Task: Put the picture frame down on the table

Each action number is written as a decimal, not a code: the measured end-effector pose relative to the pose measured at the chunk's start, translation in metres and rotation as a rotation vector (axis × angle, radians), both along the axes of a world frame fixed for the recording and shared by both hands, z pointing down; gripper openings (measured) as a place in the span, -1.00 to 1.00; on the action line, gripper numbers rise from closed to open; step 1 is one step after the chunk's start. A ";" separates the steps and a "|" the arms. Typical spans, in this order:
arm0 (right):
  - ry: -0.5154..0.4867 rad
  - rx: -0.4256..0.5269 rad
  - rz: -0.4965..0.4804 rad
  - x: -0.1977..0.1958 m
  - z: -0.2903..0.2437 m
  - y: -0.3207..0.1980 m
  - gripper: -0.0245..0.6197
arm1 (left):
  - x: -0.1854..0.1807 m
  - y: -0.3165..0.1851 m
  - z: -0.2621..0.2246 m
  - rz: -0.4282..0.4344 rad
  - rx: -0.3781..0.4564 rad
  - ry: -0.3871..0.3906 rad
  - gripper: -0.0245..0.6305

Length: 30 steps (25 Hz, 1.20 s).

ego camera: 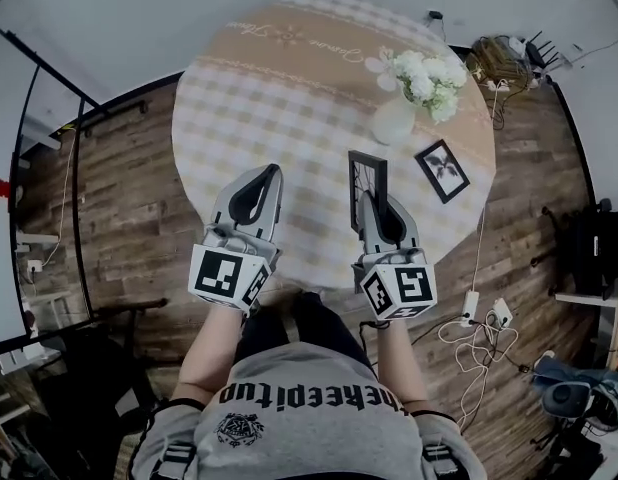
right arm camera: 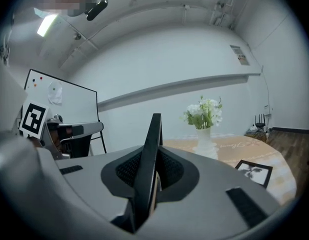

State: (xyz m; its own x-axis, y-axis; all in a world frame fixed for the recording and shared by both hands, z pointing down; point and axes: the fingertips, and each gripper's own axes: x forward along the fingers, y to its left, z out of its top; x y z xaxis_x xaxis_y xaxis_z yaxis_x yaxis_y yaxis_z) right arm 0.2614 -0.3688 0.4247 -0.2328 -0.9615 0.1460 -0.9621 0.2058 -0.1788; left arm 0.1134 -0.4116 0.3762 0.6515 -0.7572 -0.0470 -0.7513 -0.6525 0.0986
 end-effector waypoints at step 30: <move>-0.119 -0.356 -0.123 -0.037 0.149 0.000 -0.77 | -0.016 0.010 0.044 -0.090 -0.079 -0.040 -0.88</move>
